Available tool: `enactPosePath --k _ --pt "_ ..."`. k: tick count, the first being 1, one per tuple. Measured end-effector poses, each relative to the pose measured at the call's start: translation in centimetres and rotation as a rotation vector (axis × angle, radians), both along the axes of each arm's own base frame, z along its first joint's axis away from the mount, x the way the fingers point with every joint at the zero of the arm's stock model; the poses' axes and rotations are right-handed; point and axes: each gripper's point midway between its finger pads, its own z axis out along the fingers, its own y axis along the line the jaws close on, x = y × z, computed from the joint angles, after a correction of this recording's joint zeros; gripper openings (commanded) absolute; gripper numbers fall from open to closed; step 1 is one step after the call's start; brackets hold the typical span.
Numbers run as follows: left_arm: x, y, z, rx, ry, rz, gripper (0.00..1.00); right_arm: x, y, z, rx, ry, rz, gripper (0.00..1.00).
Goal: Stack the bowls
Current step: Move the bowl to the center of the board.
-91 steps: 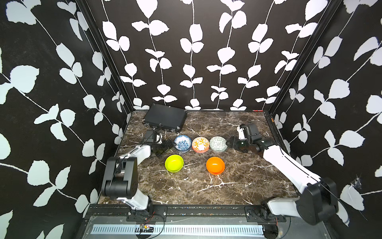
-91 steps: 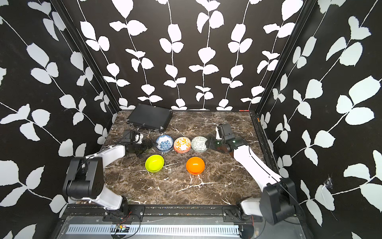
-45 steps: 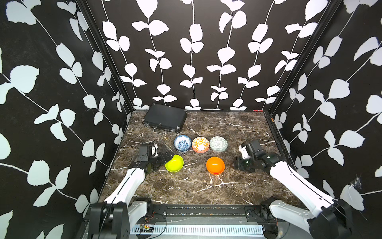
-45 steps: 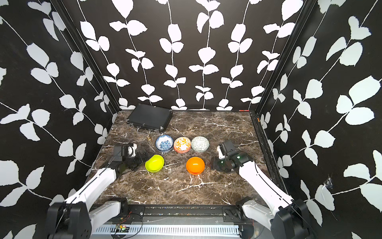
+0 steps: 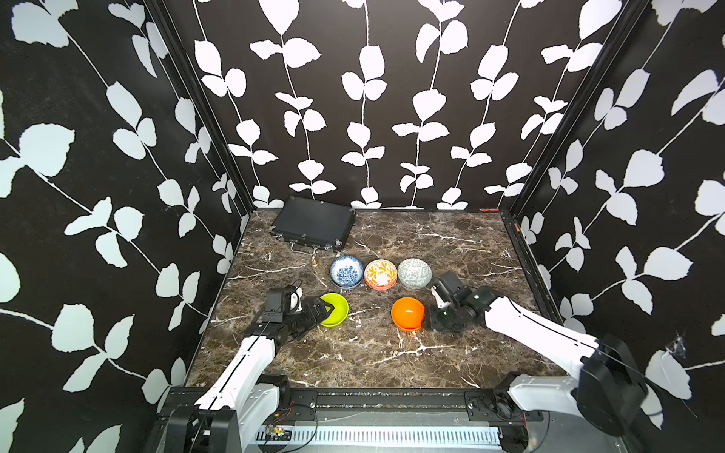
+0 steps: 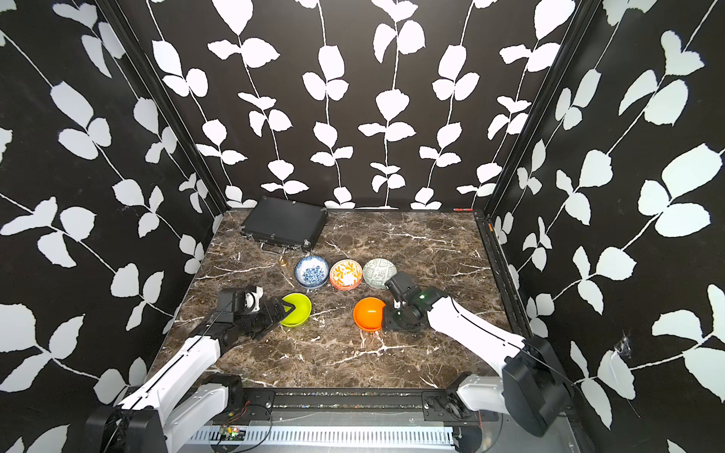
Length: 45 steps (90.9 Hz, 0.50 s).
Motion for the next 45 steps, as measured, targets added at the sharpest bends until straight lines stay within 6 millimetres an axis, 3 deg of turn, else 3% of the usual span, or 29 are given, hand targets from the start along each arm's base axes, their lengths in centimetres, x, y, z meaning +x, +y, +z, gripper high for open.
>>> enactPosePath --k 28,33,45 --pt "-0.3 0.0 -1.4 0.014 0.054 -0.011 0.95 2.9 1.3 -1.1 -0.039 0.001 -0.054 0.4" --pt "-0.4 0.1 -1.7 0.019 0.067 -0.013 0.94 3.2 1.4 -1.5 -0.049 0.006 -0.06 0.25" --pt "-0.4 0.3 -2.0 0.038 0.075 -0.012 0.94 3.3 1.1 -2.0 -0.073 0.013 -0.087 0.11"
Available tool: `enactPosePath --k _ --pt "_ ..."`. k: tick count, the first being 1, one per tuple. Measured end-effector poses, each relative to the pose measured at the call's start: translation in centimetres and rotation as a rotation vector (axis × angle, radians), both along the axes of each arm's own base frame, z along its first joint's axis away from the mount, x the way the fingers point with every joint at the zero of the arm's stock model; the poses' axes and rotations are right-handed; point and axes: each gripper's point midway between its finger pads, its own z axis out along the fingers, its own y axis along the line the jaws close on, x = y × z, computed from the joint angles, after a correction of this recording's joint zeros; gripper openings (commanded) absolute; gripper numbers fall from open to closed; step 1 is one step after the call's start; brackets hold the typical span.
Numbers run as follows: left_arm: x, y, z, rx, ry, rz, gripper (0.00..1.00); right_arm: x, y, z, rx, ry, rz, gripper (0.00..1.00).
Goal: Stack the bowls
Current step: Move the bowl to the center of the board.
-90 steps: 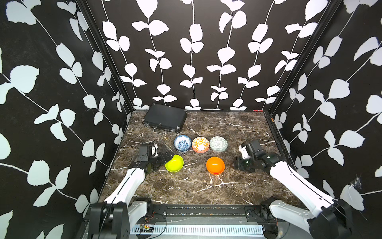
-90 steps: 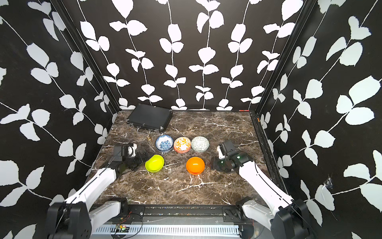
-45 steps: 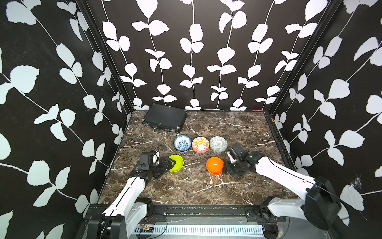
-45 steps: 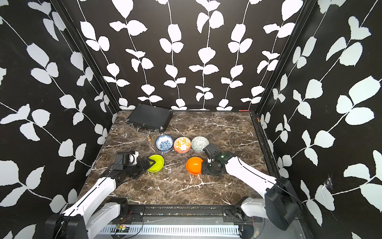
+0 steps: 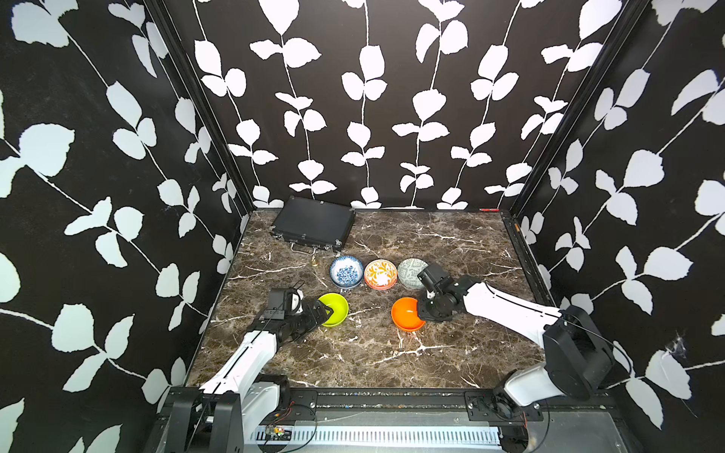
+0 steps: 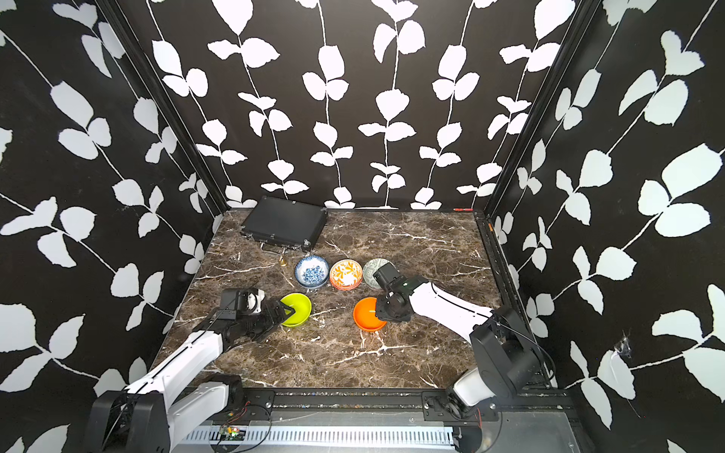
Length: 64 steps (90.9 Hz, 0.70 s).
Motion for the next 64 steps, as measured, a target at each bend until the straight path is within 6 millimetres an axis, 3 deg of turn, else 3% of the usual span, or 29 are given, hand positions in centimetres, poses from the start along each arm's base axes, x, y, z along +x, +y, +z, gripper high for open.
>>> enactPosePath --k 11,32,49,64 --pt "0.0 0.2 -0.1 0.017 0.007 0.004 0.93 0.1 -0.3 0.0 -0.016 -0.004 -0.018 0.0" --pt "0.3 0.5 -0.6 0.044 0.033 -0.003 0.89 -0.7 -2.0 0.5 -0.066 -0.003 -0.04 0.0" --pt "0.5 0.5 -0.7 0.055 0.043 -0.009 0.86 -2.5 -7.0 1.7 -0.083 -0.018 -0.142 0.0" --pt "0.5 0.5 -0.8 0.059 0.044 -0.016 0.84 -2.4 -11.4 1.9 -0.1 -0.012 -0.272 0.0"
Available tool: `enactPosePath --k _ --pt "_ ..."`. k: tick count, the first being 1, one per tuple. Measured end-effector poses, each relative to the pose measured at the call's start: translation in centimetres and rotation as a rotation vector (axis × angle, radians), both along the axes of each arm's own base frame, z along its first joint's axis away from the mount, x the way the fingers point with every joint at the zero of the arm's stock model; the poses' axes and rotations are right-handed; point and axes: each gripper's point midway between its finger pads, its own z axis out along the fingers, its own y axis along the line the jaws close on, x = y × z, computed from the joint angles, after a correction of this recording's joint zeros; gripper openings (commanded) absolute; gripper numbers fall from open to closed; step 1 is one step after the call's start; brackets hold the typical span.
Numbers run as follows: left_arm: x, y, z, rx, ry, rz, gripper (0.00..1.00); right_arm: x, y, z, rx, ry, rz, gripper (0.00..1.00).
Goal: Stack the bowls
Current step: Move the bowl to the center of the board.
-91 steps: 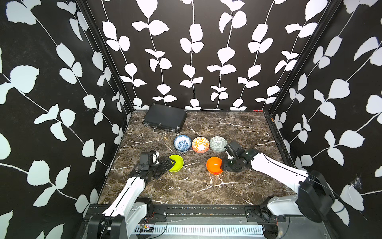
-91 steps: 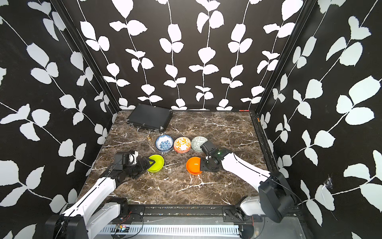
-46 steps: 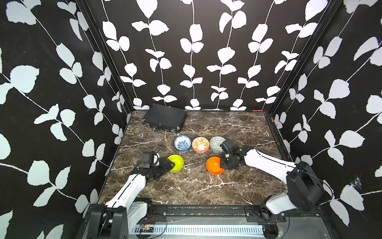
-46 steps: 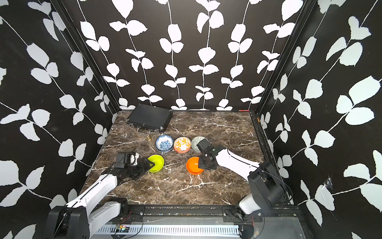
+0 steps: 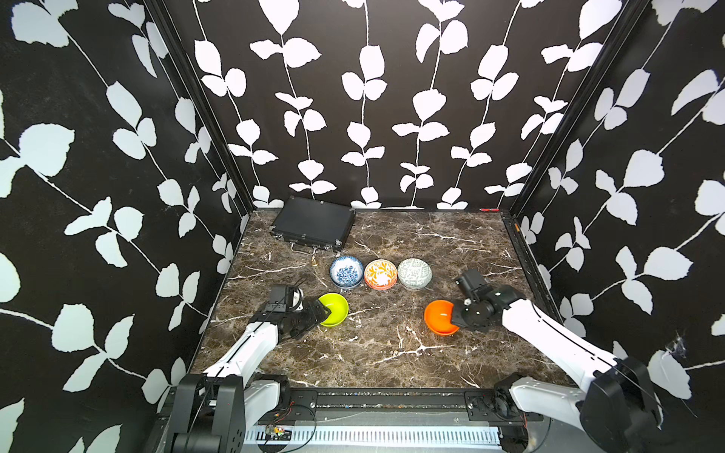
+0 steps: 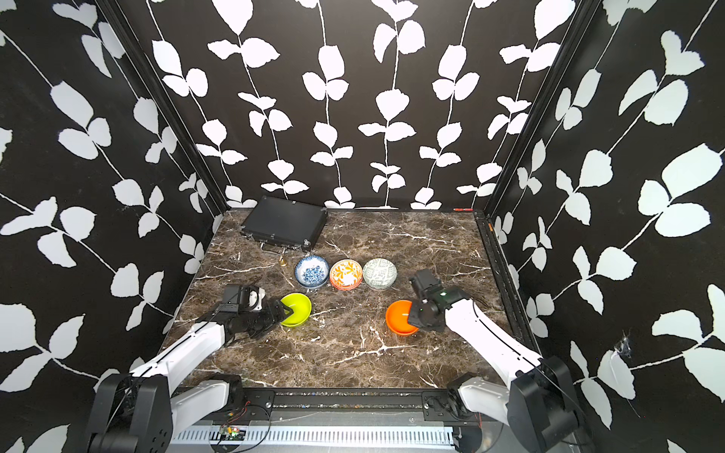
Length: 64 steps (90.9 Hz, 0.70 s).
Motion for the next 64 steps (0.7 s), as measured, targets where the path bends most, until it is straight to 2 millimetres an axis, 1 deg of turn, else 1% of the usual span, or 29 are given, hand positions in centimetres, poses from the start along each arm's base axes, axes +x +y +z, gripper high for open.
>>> enactPosePath --k 8,19,44,53,64 --pt "0.0 0.0 0.0 0.0 0.001 0.0 0.82 0.5 -1.3 -0.6 -0.009 0.025 -0.038 0.0" --pt "0.0 0.0 0.0 0.0 0.0 -0.001 0.81 1.7 -2.3 -1.3 -0.005 0.066 -0.071 0.0" --pt "0.0 0.0 0.0 0.0 0.0 -0.001 0.79 7.4 -3.4 -0.8 0.049 0.017 -0.126 0.0" --pt "0.0 0.0 0.0 0.0 0.0 -0.001 0.79 9.0 -3.5 -0.9 0.064 0.008 -0.129 0.0" --pt "0.0 0.0 0.0 0.0 -0.001 -0.001 0.79 10.5 -3.1 -1.6 0.082 0.012 -0.122 0.0"
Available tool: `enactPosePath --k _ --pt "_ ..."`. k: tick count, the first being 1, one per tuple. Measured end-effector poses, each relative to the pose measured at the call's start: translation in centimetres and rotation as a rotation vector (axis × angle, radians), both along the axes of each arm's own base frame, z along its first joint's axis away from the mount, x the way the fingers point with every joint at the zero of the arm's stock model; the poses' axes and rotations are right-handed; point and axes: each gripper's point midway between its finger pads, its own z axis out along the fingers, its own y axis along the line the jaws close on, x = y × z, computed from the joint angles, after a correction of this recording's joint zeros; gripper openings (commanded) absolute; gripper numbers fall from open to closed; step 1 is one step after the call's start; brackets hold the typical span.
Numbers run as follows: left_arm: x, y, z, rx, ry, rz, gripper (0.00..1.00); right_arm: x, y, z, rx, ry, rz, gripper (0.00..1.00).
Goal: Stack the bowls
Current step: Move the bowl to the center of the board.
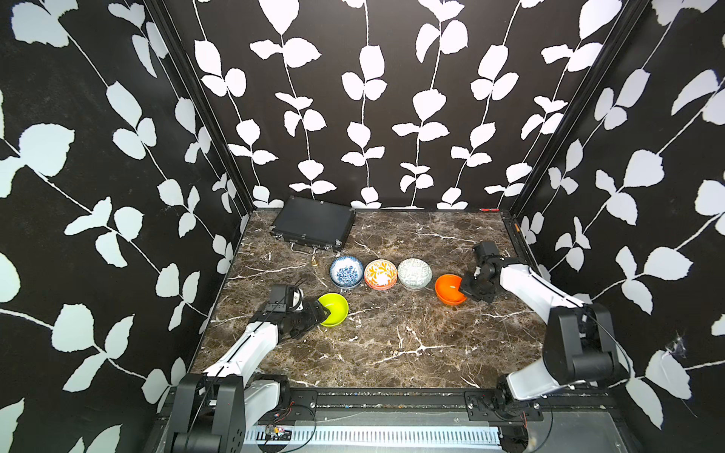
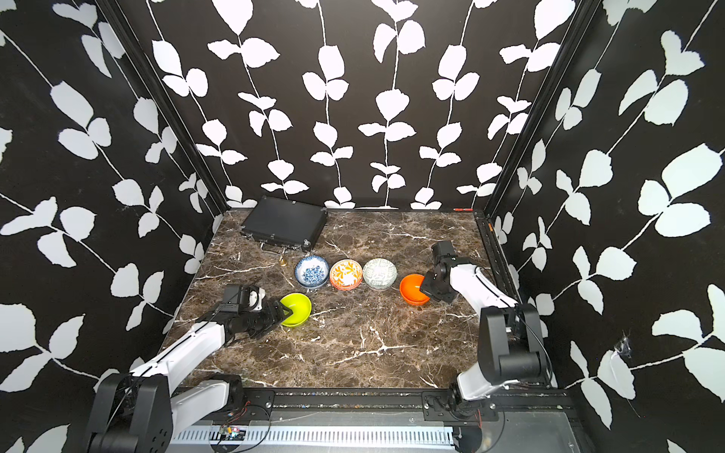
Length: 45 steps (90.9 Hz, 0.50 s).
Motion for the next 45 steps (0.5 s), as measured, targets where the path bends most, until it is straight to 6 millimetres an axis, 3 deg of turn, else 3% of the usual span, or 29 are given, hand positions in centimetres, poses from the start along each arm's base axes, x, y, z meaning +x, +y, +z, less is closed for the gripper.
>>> enactPosePath --k 17,45 --pt "0.0 0.0 0.2 -0.001 -0.007 0.0 0.78 2.1 0.8 -0.3 0.034 -0.025 0.012 0.0" --pt "0.1 0.0 0.6 -0.003 -0.023 0.001 0.76 3.0 0.6 -0.1 0.023 -0.04 0.018 0.02"
